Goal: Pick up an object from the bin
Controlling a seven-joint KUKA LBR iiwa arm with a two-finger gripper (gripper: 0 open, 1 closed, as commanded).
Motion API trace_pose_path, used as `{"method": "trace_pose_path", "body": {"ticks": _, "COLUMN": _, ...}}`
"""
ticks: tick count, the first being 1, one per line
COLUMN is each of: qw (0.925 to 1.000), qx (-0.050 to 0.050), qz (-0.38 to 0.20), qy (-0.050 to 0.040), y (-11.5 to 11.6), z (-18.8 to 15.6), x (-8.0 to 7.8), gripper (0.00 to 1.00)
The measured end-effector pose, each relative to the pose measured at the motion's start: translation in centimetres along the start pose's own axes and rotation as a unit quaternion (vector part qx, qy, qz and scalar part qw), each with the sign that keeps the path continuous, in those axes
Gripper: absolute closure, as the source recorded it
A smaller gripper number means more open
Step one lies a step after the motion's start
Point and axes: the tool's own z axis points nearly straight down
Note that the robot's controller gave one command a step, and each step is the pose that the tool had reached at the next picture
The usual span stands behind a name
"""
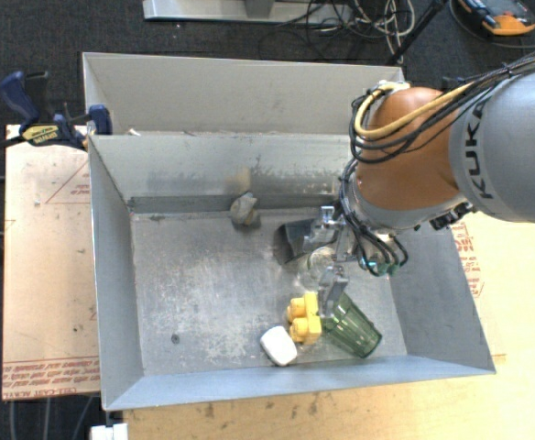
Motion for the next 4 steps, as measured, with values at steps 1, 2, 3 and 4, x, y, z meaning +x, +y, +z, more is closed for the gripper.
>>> {"method": "trace_pose_path", "body": {"ticks": 1, "qw": 1.0, "qx": 0.0, "qz": 0.0, "qy": -0.0039, "y": 0.0, "z": -0.4, "x": -0.2, "gripper": 0.0}}
{"method": "trace_pose_path", "body": {"ticks": 2, "qw": 0.9996, "qx": 0.0, "qz": -0.029, "qy": -0.0073, "y": -0.9, "z": 3.1, "x": 1.5, "gripper": 0.0}}
{"method": "trace_pose_path", "body": {"ticks": 3, "qw": 0.9972, "qx": 0.0, "qz": -0.074, "qy": -0.0047, "y": -2.9, "z": 7.9, "x": 5.5, "gripper": 0.0}}
{"method": "trace_pose_path", "body": {"ticks": 4, "qw": 0.9885, "qx": 0.003, "qz": -0.151, "qy": -0.0098, "y": 0.6, "z": 9.6, "x": 4.9, "gripper": 0.0}}
